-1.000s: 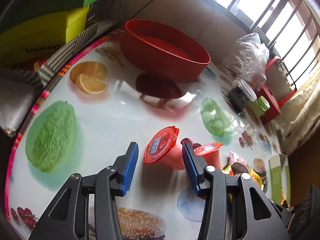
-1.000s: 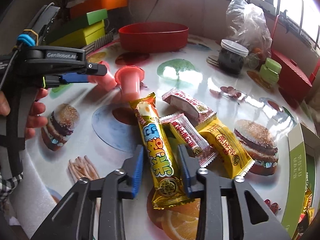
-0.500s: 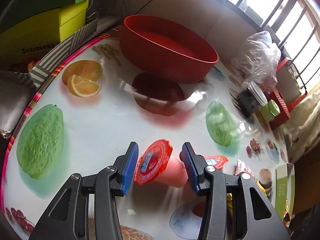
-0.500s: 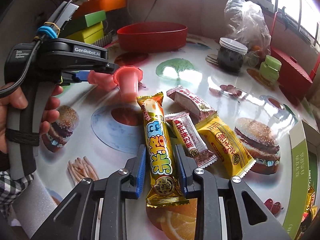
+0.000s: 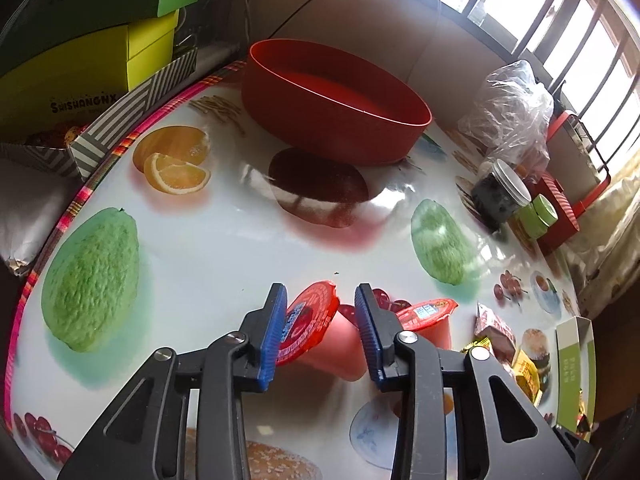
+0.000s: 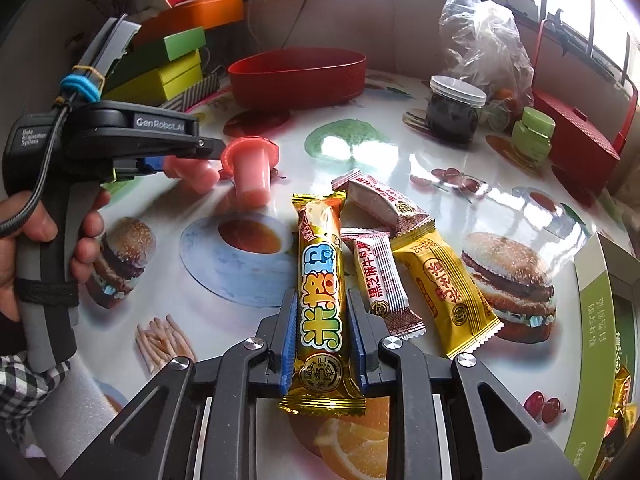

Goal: Organize snacks

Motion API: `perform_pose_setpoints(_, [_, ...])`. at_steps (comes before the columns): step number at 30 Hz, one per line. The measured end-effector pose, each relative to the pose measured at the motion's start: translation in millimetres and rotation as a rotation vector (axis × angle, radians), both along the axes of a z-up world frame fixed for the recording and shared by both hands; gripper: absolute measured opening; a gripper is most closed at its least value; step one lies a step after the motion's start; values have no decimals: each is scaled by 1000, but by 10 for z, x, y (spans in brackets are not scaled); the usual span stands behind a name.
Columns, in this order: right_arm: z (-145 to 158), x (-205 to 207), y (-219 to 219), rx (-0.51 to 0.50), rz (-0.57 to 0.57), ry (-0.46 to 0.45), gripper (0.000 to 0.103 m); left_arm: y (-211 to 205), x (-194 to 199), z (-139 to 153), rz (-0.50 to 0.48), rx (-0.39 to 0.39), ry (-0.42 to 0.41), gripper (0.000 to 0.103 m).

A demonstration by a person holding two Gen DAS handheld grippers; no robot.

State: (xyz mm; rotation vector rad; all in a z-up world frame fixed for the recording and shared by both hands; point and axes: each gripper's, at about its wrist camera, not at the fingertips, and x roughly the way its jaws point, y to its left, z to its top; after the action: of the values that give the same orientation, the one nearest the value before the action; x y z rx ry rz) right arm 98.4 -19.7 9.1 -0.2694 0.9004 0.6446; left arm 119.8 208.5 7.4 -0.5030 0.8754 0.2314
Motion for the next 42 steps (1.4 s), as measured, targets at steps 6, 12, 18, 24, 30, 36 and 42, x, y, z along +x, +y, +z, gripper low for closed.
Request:
perform_pose_setpoints(6, [49, -43, -15, 23, -2, -4, 22, -23, -87, 29, -19, 8, -14, 28])
perform_pose_setpoints(12, [100, -94, -31, 40, -11, -10, 22, -82, -199, 59, -52, -1, -26, 21])
perform_pose_setpoints(18, [110, -132, -57, 46, -14, -7, 22, -178, -329, 55, -124, -31, -46, 23])
perform_pose_setpoints(24, [128, -178, -89, 54, -22, -9, 22, -381, -482, 71, -239, 21, -38, 51])
perform_pose_setpoints(30, [128, -206, -102, 57, -26, -6, 22, -578, -609, 25, -317, 141, -3, 58])
perform_pose_setpoints(36, [132, -234, -108, 57, -25, -7, 22, -631, -632, -3, -317, 212, 15, 58])
perform_pose_setpoints(42, [136, -236, -112, 58, -25, -8, 22, -672, -584, -23, -275, 260, 36, 58])
